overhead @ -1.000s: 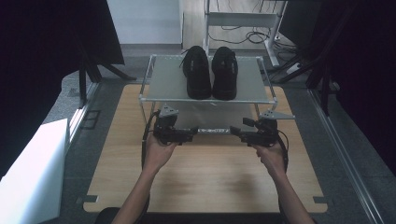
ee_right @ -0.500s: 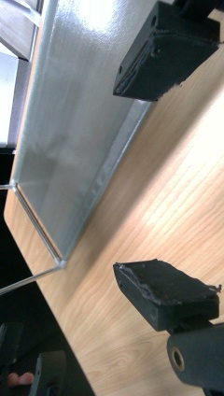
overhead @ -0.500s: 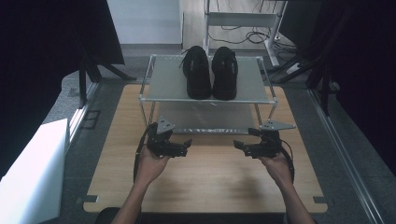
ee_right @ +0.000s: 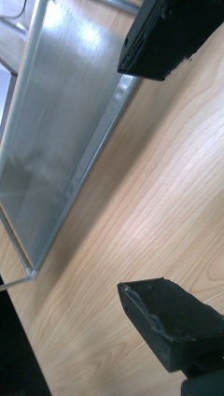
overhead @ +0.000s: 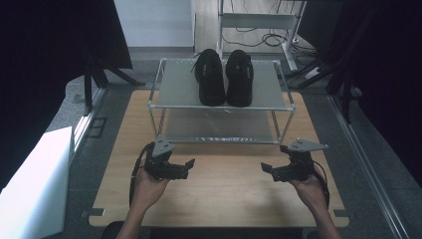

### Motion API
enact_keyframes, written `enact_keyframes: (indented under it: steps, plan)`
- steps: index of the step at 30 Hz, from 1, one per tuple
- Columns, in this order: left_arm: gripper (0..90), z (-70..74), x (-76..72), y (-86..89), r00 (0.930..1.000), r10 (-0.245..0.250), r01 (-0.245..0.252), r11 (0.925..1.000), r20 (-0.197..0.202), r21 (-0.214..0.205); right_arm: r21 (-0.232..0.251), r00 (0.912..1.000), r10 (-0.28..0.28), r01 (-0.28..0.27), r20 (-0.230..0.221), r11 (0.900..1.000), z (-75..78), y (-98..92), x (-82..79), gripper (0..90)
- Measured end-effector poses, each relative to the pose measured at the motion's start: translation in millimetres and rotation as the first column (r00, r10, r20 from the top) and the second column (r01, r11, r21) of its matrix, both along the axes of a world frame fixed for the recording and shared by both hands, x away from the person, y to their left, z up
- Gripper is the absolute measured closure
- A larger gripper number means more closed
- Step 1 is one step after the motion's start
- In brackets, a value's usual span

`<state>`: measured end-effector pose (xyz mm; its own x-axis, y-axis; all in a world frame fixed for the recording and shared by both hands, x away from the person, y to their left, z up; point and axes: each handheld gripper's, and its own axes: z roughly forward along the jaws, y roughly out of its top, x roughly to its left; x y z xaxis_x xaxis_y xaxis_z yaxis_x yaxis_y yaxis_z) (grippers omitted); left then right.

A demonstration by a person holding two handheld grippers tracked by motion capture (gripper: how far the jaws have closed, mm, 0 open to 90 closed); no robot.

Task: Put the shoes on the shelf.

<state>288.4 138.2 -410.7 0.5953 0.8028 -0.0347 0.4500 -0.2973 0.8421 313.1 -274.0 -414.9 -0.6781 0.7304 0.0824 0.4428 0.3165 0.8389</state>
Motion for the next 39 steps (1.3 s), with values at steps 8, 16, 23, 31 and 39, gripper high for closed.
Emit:
enact_keyframes:
  steps: [8, 16, 23, 31, 39]
  plan:
    - [0.0, -18.1, -11.6, 6.3, 0.9999, 0.003, -0.003, 0.9997, -0.011, 0.025, 0.015, 0.999, -0.04, 0.04, -0.022, 0.9991, -14.6, -13.2, -11.2, 0.0]
    - [0.0, -45.2, -18.2, 6.4, 0.9992, 0.019, -0.017, 0.9988, -0.036, 0.046, 0.021, 0.9986, -0.033, 0.034, -0.041, 0.9992, -37.1, -15.4, -17.0, 0.0]
    - [0.0, -67.2, -21.4, 5.1, 0.9975, 0.026, -0.022, 0.9977, -0.066, 0.064, -0.015, 0.9967, -0.057, 0.056, -0.058, 0.9983, -58.8, -15.8, -20.3, 0.0]
    - [0.0, -91.4, -19.2, 2.3, 0.9931, 0.042, -0.026, 0.9892, -0.109, 0.144, -0.102, 0.9964, -0.039, 0.032, -0.075, 0.9943, -81.1, -8.3, -20.0, 0.0]
    - [0.0, -102.0, -16.0, -2.9, 0.9888, 0.051, -0.021, 0.978, -0.14, 0.207, -0.176, 0.9927, -0.026, 0.005, -0.118, 0.9844, -95.1, -3.2, -18.0, 0.0]
